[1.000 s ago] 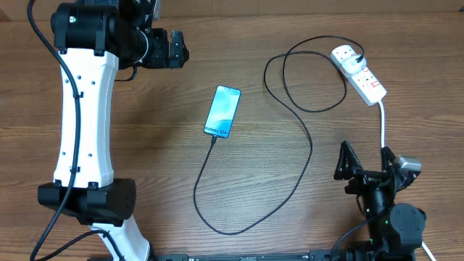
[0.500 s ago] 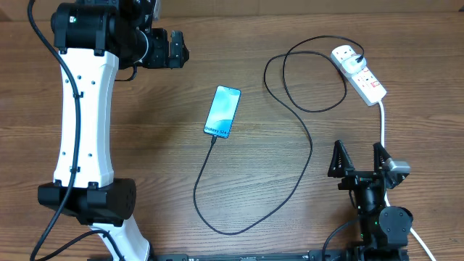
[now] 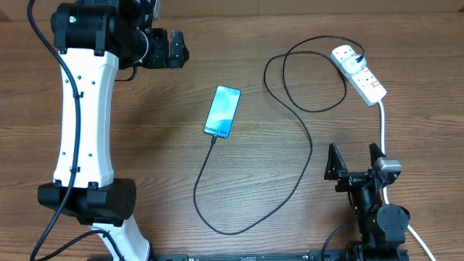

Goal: Plug charger to phone and switch on socket

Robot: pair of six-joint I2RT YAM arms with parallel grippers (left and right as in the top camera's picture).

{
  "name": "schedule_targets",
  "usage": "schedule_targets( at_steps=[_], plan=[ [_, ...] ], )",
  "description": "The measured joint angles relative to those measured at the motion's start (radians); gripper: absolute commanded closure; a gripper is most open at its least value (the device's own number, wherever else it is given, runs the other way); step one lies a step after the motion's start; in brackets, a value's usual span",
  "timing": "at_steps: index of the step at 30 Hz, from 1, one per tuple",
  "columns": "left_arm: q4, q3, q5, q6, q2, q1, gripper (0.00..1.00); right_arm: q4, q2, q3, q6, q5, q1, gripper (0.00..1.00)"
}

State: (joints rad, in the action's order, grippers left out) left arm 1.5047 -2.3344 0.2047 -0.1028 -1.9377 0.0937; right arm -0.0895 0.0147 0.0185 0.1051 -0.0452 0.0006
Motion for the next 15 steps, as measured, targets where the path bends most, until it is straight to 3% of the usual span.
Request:
schedule_targets(
  at_steps=[15],
  plan=[
    [0.0, 0.0, 0.0, 0.0, 0.0, 0.0, 0.0, 0.0, 0.0, 0.0, -0.19, 0.013, 0.0, 0.0]
  ],
)
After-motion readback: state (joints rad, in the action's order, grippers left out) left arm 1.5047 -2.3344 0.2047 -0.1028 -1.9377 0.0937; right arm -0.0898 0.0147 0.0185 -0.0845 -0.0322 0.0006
